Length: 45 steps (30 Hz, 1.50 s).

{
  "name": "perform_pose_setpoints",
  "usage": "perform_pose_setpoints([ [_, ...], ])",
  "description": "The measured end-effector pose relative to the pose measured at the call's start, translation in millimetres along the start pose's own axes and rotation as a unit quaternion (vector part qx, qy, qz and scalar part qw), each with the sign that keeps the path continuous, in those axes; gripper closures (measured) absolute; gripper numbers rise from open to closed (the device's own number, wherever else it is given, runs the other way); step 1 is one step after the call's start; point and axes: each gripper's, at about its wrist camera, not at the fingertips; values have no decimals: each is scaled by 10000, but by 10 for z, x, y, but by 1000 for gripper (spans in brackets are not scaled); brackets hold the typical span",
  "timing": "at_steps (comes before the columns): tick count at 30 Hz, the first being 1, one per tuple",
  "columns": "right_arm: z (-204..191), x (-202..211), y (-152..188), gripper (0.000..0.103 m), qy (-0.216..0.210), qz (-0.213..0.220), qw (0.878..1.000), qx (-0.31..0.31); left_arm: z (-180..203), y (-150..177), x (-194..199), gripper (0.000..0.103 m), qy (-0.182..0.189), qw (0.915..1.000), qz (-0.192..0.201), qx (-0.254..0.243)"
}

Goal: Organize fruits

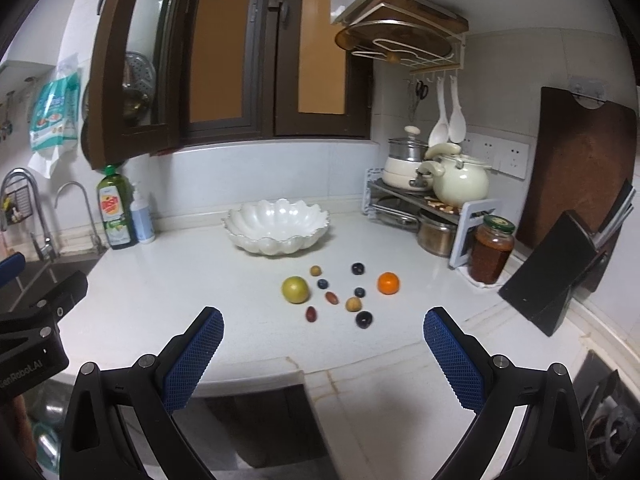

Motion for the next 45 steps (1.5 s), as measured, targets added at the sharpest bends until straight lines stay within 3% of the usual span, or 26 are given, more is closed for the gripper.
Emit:
perform_pose_setpoints([
  [17,179,-782,-145,1,534,-368,9968,-471,282,-331,-987,0,760,9959,-219,-450],
  [24,239,-1247,-208,1,863,-616,9922,-650,466,-432,-1524,6,1078,9905,-445,-726],
  [31,264,-1672,-246,1,1239,-905,9844,-860,642,-507,-2074,12,1540,9800,-707,-1047],
  [39,282,-2042,-193,5,1628,-1238,9725,-1117,890,-465,-2610,14,2172,9600,-1000,-1457],
  [45,332,-2252,-58,10,1724,-1547,9648,-1246,1085,-352,-2866,15,2381,9485,-1286,-1649],
])
Point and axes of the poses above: each gripper's, at about its wrist camera, not at the fingertips, and x roughly against the way its jaws point, z to its right, y to its underside, and after that the axes turned 1 degree about -y, right-handed
